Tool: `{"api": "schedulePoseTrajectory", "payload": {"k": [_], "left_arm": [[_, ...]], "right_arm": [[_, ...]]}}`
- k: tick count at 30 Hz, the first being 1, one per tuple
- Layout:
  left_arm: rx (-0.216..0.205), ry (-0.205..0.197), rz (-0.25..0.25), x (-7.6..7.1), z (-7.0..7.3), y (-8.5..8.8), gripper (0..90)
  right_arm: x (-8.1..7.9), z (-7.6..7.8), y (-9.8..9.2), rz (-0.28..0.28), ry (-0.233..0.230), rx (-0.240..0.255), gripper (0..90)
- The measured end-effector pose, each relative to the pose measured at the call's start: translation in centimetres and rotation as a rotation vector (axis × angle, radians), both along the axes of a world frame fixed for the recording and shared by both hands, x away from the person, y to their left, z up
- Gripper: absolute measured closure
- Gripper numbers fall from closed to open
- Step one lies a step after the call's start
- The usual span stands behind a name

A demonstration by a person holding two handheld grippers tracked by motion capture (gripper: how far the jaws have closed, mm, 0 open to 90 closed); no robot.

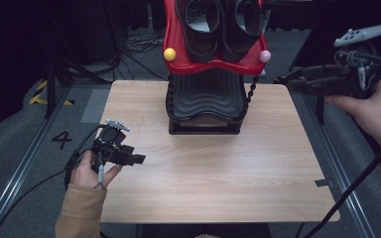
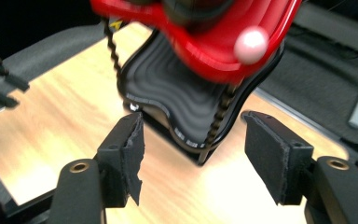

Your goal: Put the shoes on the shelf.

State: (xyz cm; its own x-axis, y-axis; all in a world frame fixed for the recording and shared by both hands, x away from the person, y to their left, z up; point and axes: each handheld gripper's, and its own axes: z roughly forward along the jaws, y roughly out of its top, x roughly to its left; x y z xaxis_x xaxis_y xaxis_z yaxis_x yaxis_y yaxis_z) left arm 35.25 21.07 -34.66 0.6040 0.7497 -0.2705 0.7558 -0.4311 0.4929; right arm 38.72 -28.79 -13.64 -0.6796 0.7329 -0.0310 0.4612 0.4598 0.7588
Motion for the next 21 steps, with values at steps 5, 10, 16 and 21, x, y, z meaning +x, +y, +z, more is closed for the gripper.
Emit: {"api": "schedulePoseTrajectory", "payload": {"k": [5,10,16,21], "left_arm": [[0.007,0.008,0.0,-0.4,-0.3,0.0,42.4],[0.012,0.003,0.008,-0.8,-0.3,0.3,42.3],[0.014,0.011,0.014,-0.8,-0.6,0.2,42.3],[0.022,0.018,0.004,-0.7,-1.0,-0.1,42.0]], "right_arm": [[-0.2,-4.2,-0.4,0.043,0.053,-0.019,39.6],[-0.7,-8.3,-0.6,0.103,0.066,-0.028,40.7],[-1.2,-12.4,-1.0,0.14,0.074,-0.049,44.6],[-1.4,-16.0,-1.5,0.164,0.116,-0.083,46.1]]}}
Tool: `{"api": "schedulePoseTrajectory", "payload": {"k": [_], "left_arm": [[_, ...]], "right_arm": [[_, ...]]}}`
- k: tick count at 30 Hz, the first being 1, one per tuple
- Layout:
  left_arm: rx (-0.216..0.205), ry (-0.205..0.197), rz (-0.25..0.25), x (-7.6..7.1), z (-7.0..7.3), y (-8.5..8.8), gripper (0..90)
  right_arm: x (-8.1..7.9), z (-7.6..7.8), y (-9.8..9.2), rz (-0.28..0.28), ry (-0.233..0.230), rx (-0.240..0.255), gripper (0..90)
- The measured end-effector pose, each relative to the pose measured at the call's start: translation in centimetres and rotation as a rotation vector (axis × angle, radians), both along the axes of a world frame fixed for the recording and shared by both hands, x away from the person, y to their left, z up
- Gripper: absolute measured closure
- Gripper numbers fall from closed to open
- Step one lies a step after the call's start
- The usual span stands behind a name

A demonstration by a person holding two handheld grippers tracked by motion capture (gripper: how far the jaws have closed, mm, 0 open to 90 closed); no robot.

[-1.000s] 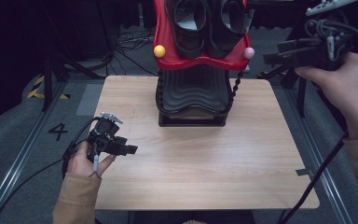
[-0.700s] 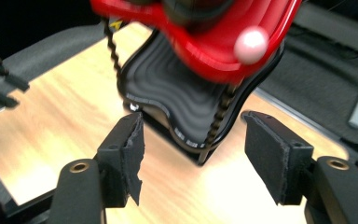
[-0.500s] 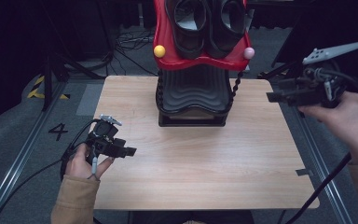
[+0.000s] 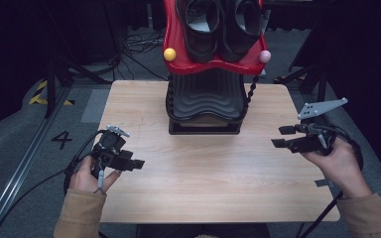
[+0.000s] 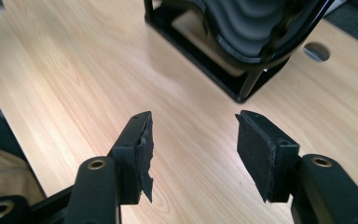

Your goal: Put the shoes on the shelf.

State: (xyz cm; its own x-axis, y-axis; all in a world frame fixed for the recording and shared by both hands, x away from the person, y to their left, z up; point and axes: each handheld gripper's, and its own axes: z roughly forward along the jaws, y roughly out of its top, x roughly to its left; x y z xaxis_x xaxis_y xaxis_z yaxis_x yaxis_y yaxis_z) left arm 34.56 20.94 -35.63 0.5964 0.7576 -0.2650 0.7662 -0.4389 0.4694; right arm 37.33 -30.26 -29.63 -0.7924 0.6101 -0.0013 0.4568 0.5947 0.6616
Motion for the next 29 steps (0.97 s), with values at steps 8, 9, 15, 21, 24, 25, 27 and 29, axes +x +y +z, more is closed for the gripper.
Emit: {"api": "schedulePoseTrajectory", "payload": {"k": [8,9,15,21,24,25,27,29], "left_arm": [[0.02,0.021,-0.005,0.4,-0.9,-0.4,41.8],[0.021,0.029,-0.008,0.4,-1.0,-0.4,41.8],[0.049,0.07,-0.015,0.8,-2.2,-1.0,41.4],[0.063,0.083,-0.017,1.0,-2.7,-1.1,41.1],[0.078,0.088,-0.013,1.2,-3.0,-1.1,41.0],[0.081,0.091,-0.014,1.3,-3.2,-1.1,40.9],[0.108,0.094,-0.011,1.3,-3.7,-1.3,40.5],[0.14,0.1,-0.007,1.4,-4.4,-1.4,40.3]], "right_arm": [[-0.1,-5.6,0.2,0.005,0.027,-0.091,44.8],[-0.2,-6.2,0.2,0.001,0.029,-0.098,44.8],[0.2,-9.7,-0.3,-0.027,0.09,-0.076,44.7],[0.8,-13.2,-0.9,-0.063,0.152,-0.135,44.3],[0.8,-14.3,-1.0,-0.077,0.141,-0.163,44.5],[0.8,-14.6,-1.0,-0.078,0.128,-0.167,44.7],[0.6,-14.9,-1.0,-0.081,0.122,-0.163,44.5],[0.6,-15.2,-1.1,-0.086,0.114,-0.155,44.1]]}}
